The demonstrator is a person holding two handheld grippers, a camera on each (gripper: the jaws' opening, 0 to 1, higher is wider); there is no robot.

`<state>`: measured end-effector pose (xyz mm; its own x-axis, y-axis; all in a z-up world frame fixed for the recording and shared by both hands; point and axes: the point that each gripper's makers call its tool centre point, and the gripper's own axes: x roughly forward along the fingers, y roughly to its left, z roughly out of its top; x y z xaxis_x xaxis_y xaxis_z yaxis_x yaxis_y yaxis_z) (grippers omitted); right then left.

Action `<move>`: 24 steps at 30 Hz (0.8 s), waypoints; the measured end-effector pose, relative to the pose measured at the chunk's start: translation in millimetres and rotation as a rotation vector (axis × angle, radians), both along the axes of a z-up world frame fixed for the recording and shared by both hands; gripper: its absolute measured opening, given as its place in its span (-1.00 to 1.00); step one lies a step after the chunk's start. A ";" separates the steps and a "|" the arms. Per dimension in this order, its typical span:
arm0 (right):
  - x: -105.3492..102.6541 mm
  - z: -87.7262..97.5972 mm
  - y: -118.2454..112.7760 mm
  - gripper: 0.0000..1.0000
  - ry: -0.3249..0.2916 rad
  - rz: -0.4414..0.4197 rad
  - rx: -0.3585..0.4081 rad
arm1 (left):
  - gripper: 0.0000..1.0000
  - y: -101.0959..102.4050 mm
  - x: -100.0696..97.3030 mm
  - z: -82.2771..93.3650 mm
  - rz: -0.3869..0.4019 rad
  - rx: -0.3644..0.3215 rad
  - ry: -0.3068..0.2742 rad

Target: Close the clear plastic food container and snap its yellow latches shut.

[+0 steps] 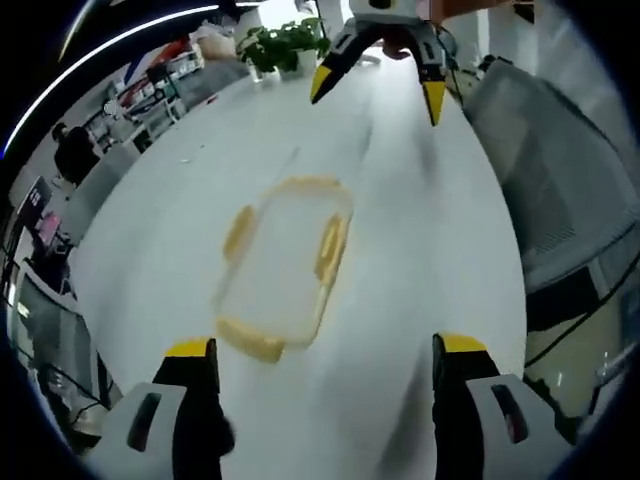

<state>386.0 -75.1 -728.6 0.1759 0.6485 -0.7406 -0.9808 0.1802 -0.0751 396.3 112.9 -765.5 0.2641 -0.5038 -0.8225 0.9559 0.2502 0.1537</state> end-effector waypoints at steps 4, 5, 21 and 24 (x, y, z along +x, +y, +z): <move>3.1 -5.3 5.0 0.65 0.001 0.029 -0.022 | 0.73 3.3 7.3 -2.7 -0.024 0.021 0.002; 4.0 -6.5 6.2 0.65 0.002 0.038 -0.030 | 0.72 4.4 9.6 -3.6 -0.031 0.027 0.004; 25.4 -24.9 17.6 0.65 0.004 0.109 -0.085 | 0.66 8.4 39.5 -13.8 -0.122 0.107 -0.023; 29.3 -31.4 19.5 0.64 0.006 0.120 -0.104 | 0.64 10.1 42.3 -19.5 -0.148 0.138 -0.020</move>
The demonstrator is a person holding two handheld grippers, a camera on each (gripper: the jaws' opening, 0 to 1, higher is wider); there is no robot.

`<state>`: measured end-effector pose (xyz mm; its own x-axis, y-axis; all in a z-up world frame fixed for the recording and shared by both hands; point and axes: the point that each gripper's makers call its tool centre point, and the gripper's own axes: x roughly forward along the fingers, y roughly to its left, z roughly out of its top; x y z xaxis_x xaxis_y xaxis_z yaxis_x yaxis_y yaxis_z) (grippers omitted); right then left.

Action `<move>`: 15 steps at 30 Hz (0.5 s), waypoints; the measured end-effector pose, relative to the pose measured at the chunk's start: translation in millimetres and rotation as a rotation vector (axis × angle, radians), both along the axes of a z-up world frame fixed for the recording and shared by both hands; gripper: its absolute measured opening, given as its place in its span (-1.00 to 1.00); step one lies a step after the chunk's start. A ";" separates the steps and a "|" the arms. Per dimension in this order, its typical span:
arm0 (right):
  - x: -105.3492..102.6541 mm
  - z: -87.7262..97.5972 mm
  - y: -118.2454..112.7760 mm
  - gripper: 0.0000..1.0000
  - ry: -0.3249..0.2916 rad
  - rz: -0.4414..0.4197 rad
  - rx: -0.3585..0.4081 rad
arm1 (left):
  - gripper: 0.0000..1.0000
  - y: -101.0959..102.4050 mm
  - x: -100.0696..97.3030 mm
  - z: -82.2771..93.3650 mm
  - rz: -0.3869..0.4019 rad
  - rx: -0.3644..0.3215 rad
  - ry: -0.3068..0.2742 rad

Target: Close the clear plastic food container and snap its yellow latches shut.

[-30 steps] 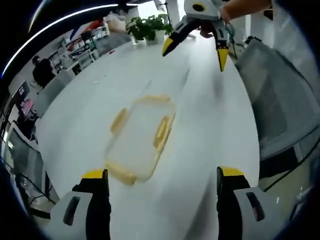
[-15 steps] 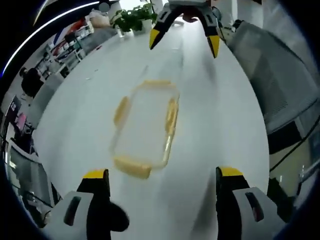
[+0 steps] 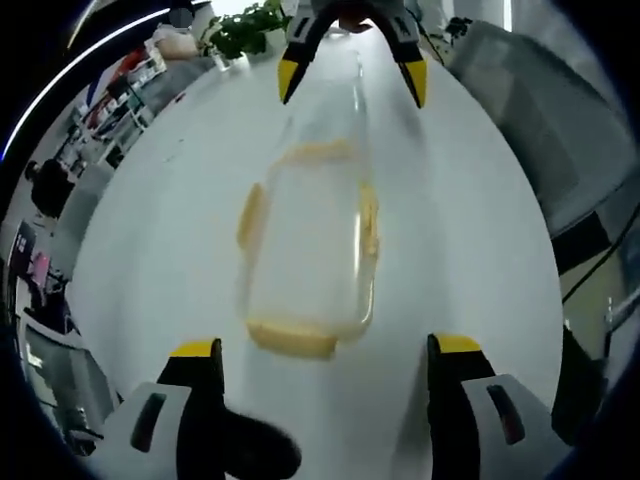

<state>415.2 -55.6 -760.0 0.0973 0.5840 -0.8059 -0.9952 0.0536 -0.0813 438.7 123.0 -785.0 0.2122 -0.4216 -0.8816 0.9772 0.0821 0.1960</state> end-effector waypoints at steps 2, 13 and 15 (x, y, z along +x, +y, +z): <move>2.0 -5.3 1.0 0.64 -0.006 0.014 -0.021 | 0.64 1.6 2.1 -3.2 -0.017 0.021 -0.005; 13.9 -18.6 12.2 0.59 0.002 0.067 -0.082 | 0.59 2.4 14.6 -8.7 -0.026 0.034 0.004; 16.9 -21.0 13.7 0.57 0.008 0.067 -0.094 | 0.58 1.0 16.0 -9.2 -0.025 0.030 0.016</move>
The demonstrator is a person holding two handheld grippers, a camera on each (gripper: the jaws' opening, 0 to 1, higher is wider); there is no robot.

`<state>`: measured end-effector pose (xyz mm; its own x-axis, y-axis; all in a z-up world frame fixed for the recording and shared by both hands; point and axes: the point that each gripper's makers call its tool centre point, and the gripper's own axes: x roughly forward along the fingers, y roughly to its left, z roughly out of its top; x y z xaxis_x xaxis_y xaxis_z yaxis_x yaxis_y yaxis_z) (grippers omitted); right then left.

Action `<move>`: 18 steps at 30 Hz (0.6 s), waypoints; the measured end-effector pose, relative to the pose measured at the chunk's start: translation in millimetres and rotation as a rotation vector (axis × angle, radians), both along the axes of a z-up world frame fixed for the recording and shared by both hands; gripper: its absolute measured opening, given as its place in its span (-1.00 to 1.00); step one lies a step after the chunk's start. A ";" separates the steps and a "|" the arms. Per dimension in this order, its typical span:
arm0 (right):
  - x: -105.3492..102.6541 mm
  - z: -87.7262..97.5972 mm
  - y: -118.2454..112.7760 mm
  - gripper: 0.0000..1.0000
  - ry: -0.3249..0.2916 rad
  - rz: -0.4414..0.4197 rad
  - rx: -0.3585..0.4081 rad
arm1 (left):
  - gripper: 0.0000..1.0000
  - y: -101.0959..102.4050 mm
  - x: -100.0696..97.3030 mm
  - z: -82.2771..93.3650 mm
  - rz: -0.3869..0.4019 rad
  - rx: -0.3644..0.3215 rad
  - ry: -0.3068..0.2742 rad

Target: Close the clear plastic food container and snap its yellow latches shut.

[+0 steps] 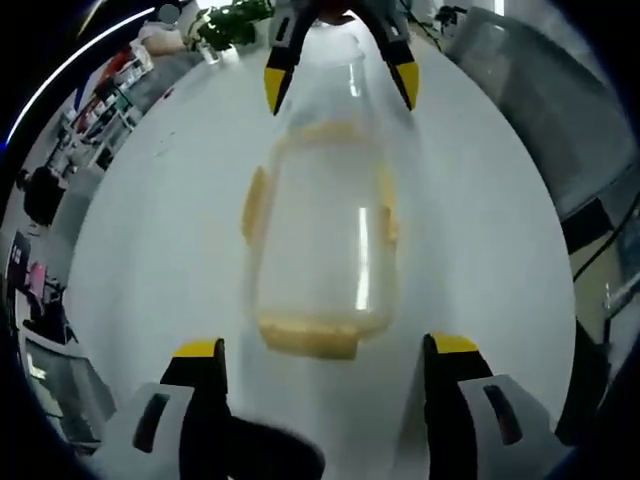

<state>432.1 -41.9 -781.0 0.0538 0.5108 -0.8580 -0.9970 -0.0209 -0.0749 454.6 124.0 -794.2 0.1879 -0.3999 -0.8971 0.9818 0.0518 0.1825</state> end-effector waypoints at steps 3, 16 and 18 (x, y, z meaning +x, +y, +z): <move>2.7 -1.1 3.9 0.60 0.026 -0.021 0.005 | 0.52 -0.5 3.3 1.4 -0.006 -0.002 -0.009; 4.4 -16.2 1.5 0.45 0.080 -0.036 -0.046 | 0.45 -0.7 4.7 -4.8 0.002 -0.013 0.083; 6.0 -18.7 0.0 0.44 0.091 -0.045 -0.055 | 0.43 -1.4 4.1 -5.6 0.008 -0.015 0.098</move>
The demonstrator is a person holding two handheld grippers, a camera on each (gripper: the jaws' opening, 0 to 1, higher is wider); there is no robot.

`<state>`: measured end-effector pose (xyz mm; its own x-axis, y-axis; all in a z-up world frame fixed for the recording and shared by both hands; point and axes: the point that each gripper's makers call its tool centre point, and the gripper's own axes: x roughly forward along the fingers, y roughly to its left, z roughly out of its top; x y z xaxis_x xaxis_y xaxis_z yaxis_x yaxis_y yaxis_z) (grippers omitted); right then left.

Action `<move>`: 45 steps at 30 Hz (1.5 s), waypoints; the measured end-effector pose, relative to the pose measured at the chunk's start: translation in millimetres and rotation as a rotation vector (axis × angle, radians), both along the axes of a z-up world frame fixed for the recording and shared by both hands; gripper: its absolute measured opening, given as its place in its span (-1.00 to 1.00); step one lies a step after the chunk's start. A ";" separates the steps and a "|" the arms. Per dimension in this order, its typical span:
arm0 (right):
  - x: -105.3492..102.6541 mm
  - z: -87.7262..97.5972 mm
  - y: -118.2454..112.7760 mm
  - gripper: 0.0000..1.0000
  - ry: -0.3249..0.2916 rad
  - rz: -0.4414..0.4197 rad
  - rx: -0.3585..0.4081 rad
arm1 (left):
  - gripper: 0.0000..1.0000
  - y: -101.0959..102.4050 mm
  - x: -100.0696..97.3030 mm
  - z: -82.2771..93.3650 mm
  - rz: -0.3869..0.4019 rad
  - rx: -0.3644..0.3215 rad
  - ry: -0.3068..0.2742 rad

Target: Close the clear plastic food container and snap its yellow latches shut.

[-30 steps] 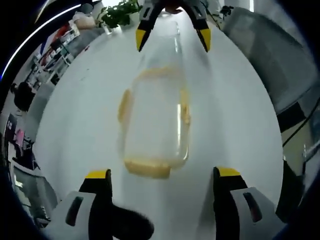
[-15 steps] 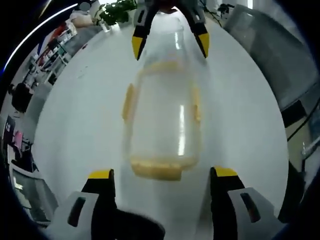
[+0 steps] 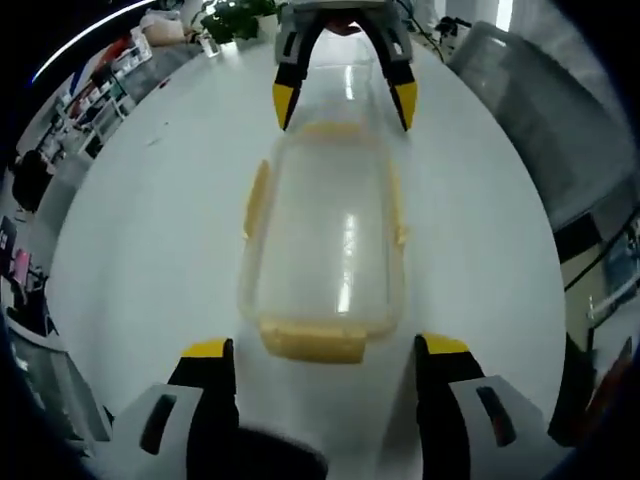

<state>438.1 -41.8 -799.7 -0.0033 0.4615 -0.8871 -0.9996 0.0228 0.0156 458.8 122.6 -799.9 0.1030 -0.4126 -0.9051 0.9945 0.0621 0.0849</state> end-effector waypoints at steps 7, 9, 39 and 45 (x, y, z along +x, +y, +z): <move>-2.1 -5.1 1.0 0.42 0.015 0.012 -0.011 | 0.37 -0.4 -3.0 -1.4 0.005 -0.004 0.030; -1.7 -6.2 1.4 0.42 0.014 0.015 -0.013 | 0.37 -0.3 -2.9 -1.3 0.006 -0.006 0.033; 6.4 -5.3 -3.4 -0.13 -0.015 0.054 -0.030 | -0.24 -7.2 -5.7 -2.2 -0.037 -0.037 0.066; 7.2 -5.3 -5.3 -0.26 -0.021 0.064 -0.048 | -0.24 -8.2 -6.8 -1.4 -0.031 -0.042 0.068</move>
